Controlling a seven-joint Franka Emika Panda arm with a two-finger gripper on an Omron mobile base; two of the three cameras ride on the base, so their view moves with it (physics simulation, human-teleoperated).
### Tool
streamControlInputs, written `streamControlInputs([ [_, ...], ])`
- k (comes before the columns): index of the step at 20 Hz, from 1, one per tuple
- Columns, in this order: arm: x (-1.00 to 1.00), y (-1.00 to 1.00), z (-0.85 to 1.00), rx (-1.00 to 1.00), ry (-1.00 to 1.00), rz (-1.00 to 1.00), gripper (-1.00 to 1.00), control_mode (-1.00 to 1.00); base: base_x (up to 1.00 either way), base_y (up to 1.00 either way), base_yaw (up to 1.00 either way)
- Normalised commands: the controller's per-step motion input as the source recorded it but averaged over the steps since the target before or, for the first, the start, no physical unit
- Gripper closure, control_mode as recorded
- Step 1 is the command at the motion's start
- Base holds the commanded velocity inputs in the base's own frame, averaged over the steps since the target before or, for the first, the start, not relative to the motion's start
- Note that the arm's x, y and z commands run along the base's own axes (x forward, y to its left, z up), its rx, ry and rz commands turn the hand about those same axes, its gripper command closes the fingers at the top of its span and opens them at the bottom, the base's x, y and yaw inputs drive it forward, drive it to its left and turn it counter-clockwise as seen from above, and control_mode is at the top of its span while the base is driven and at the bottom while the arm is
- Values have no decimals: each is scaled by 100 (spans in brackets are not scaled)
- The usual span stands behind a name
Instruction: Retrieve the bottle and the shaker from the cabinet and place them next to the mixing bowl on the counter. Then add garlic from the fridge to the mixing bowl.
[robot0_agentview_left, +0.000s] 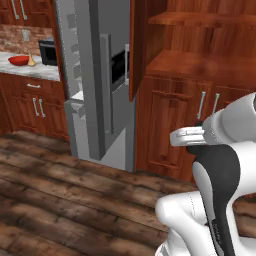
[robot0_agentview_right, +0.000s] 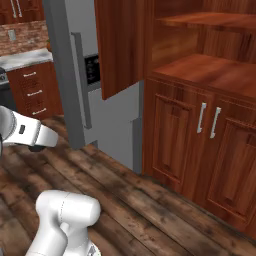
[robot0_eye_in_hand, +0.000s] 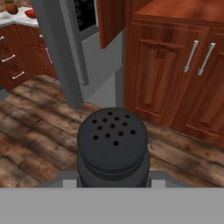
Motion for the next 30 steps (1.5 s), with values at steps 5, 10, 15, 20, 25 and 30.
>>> streamControlInputs([
  [5,0,0,0,0,0,0,100,100,-2,70,77],
  [10,0,0,0,0,0,0,100,100,76,74,46],
  [15,0,0,0,0,0,0,100,100,100,35,5],
  [20,0,0,0,0,0,0,100,100,100,54,-8],
  [25,0,0,0,0,0,0,100,100,100,78,-21],
  [30,0,0,0,0,0,0,100,100,100,67,-30],
])
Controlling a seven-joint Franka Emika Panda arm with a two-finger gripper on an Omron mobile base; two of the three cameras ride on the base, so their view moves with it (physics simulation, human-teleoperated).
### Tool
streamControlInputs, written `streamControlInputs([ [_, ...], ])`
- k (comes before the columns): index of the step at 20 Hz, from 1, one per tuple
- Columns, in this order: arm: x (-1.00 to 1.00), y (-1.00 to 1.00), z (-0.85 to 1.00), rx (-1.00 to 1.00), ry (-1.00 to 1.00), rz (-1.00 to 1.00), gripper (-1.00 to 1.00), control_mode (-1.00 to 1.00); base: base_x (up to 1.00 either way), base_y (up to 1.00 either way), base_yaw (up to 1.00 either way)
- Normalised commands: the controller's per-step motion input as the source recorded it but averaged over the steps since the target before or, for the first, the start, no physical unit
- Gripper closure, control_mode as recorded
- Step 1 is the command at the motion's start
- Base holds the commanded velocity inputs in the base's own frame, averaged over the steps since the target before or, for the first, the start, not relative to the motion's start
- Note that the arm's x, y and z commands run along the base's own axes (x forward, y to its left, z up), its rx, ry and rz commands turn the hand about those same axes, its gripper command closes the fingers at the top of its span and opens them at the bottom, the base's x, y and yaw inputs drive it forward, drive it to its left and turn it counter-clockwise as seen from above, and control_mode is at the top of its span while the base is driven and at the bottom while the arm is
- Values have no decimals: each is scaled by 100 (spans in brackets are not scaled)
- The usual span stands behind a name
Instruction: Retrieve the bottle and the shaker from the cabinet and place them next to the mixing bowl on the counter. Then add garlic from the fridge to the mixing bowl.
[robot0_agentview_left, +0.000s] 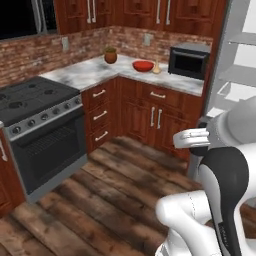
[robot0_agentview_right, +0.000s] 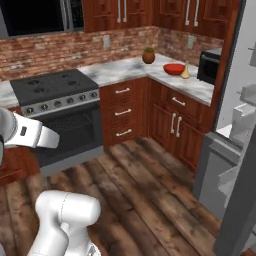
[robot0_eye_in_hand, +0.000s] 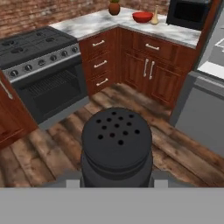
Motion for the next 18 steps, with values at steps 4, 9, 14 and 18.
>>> streamControlInputs([
  [4,0,0,0,0,0,0,100,100,100,57,-36],
  [9,0,0,0,0,0,0,100,100,100,36,-32],
  [14,0,0,0,0,0,0,100,100,100,22,-24],
  [18,0,0,0,0,0,0,100,100,100,0,-22],
])
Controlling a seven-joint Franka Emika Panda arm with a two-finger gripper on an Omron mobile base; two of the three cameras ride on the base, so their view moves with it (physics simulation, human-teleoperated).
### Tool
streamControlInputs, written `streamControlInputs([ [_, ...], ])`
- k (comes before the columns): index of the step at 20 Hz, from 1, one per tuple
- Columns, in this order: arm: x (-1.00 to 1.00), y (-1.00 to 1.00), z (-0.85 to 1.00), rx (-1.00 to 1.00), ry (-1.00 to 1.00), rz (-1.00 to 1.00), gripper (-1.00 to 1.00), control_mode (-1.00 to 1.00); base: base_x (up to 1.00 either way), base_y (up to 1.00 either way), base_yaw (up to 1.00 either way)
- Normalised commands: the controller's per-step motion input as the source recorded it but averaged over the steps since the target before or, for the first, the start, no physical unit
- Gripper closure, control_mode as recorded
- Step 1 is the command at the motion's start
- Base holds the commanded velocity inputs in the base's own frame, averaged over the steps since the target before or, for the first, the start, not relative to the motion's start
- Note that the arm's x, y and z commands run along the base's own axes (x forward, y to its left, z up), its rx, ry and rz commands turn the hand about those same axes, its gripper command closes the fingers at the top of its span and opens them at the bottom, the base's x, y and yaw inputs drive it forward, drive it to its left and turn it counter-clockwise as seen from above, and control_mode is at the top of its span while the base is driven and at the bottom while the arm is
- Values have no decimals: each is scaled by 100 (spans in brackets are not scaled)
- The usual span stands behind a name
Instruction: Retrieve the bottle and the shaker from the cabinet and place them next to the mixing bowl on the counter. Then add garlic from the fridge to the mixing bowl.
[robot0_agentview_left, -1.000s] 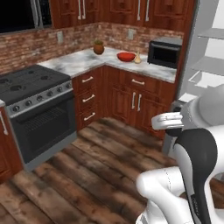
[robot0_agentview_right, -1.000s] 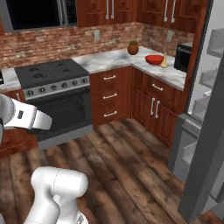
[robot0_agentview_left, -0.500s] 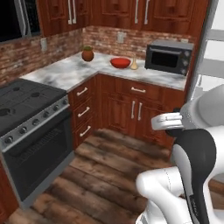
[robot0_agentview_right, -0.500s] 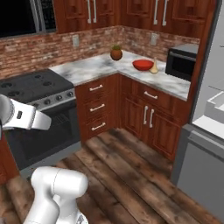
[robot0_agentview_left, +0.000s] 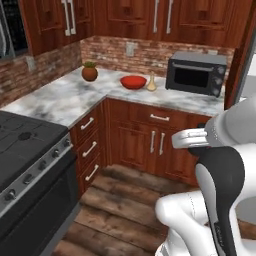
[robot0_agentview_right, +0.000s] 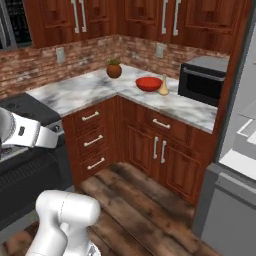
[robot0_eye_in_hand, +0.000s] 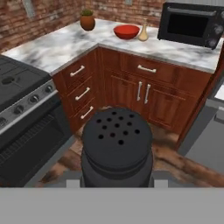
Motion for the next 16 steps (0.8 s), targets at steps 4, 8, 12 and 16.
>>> streamControlInputs([
  [4,0,0,0,0,0,0,100,100,100,-1,-27],
  [8,0,0,0,0,0,0,100,100,100,-5,-25],
  [12,0,0,0,0,0,0,100,100,100,6,-20],
  [16,0,0,0,0,0,0,100,100,100,34,-23],
])
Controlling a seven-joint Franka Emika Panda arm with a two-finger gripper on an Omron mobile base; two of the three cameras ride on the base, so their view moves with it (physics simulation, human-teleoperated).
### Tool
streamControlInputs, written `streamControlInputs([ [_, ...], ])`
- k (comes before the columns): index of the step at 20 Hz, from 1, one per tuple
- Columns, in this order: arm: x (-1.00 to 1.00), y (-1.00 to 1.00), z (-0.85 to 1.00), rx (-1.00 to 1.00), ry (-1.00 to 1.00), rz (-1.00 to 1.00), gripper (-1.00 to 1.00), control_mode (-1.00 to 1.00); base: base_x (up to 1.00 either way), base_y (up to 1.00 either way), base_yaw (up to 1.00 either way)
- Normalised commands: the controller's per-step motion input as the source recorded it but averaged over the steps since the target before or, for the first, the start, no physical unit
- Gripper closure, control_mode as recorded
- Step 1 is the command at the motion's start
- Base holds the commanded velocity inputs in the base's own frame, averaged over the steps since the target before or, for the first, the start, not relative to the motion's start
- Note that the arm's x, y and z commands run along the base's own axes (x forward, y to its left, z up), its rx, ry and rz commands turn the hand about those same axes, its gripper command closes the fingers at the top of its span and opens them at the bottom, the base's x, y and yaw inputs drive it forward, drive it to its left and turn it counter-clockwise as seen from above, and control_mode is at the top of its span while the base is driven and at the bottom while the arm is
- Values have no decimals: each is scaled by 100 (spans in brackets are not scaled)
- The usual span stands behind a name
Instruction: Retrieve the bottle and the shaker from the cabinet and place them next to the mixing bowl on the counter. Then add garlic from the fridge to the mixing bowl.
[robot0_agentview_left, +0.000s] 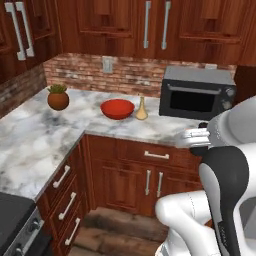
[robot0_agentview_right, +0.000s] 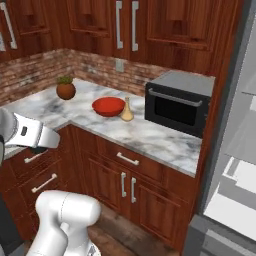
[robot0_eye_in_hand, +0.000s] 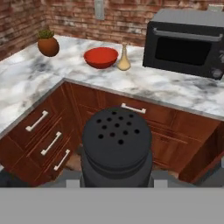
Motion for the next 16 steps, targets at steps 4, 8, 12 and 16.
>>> streamControlInputs([
  [4,0,0,0,0,0,0,100,100,100,40,-25],
  [8,0,0,0,0,0,0,100,100,100,38,-28],
  [12,0,0,0,0,0,0,100,100,82,9,-31],
  [16,0,0,0,0,0,0,100,100,51,9,-18],
])
